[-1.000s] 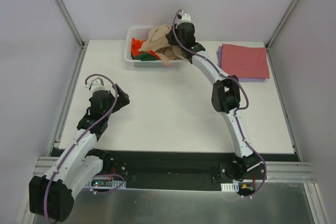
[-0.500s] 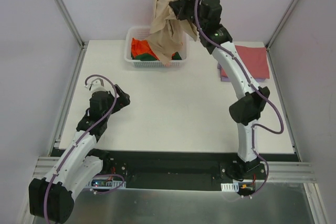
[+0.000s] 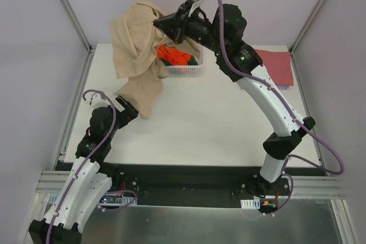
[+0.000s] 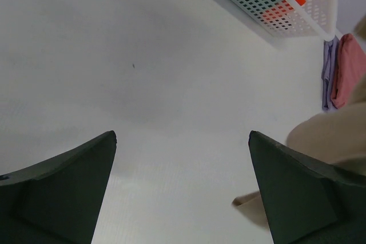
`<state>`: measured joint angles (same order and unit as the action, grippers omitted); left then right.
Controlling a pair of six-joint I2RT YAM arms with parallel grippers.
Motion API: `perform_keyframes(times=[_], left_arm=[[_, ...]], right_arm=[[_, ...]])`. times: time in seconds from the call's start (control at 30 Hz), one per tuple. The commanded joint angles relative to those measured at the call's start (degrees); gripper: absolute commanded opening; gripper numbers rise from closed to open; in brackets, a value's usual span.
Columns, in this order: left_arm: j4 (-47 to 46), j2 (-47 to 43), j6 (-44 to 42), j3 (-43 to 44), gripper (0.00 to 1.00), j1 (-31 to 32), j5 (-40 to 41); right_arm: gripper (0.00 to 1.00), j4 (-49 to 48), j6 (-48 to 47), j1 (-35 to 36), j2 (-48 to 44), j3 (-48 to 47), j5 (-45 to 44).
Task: Fold and stack the t-shirts
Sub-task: Move the tshirt to the center of the board, then flatten out the tshirt
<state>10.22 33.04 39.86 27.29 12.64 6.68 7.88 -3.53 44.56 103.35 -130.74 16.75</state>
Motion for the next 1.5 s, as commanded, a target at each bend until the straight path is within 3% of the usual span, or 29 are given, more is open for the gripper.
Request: perform_keyframes(times=[0.0,0.13,0.23,0.3,0.37,0.4,0.43,0.53,0.67,0.87,0.93,1.13,1.3,1.37,1.47], left_arm=[[8.14,-7.09,3.47,1.63,0.99,-0.43,4.39],[10.52,-12.90,5.05,-0.65,0.99,-0.43,5.63],[11.31,-13.53,5.41,-1.80,0.99,-0.43,5.63],[11.84,-12.13,5.50,-1.98,0.99,-0.43,5.10],[12.19,-9.24,5.41,-2.15,0.99,-0.43,3.96],[12.19,-7.30,5.84,-2.24,0.99,-0.43,3.26],[12.19,-5.63,6.37,-2.33,0.99,-0.43,2.12],[12.02,1.74,6.99,-1.45,0.99,-0.43,-0.78],[10.45,8.79,5.06,-0.92,0.99,-0.43,-6.58],[-2.91,14.85,4.88,-6.89,0.99,-0.34,-22.92],[-5.81,16.96,4.62,-7.69,0.99,-0.25,-24.60],[-8.46,25.05,5.49,-7.25,0.88,0.36,-23.56],[-8.64,30.76,5.76,-5.58,0.72,0.80,-21.53],[-8.72,33.14,5.58,-4.79,0.58,1.24,-21.01],[-8.81,35.07,5.67,-3.56,0.26,2.20,-15.93]], right_arm=[[0.01,-1.56,2.46,0.01,-7.00,9.06,-9.94],[0.01,0.38,8.96,-0.43,-16.05,31.26,-36.56],[0.04,0.99,17.47,-4.19,-23.70,51.57,-46.00],[0.24,1.26,22.76,-9.37,-26.79,66.17,-43.75],[0.56,2.05,24.36,-14.91,-27.41,72.71,-40.67],[0.85,3.10,22.79,-17.29,-27.15,74.03,-38.83],[0.99,5.02,20.95,-18.35,-26.54,74.05,-38.73],[0.96,8.55,12.43,-17.93,-25.48,72.21,-39.35],[0.96,5.76,3.99,-14.42,-24.69,70.80,-33.47],[0.96,-0.93,-3.31,-5.11,-17.15,67.47,-19.16],[0.96,-0.24,-4.99,-2.91,-12.58,63.26,-15.02],[0.98,3.27,-5.87,1.40,1.48,50.42,-19.03],[0.99,7.76,-6.84,3.96,9.22,42.42,-25.27],[0.99,8.29,-6.58,4.40,10.81,41.36,-28.16],[0.97,8.47,-6.49,4.66,12.83,40.30,-30.46]])
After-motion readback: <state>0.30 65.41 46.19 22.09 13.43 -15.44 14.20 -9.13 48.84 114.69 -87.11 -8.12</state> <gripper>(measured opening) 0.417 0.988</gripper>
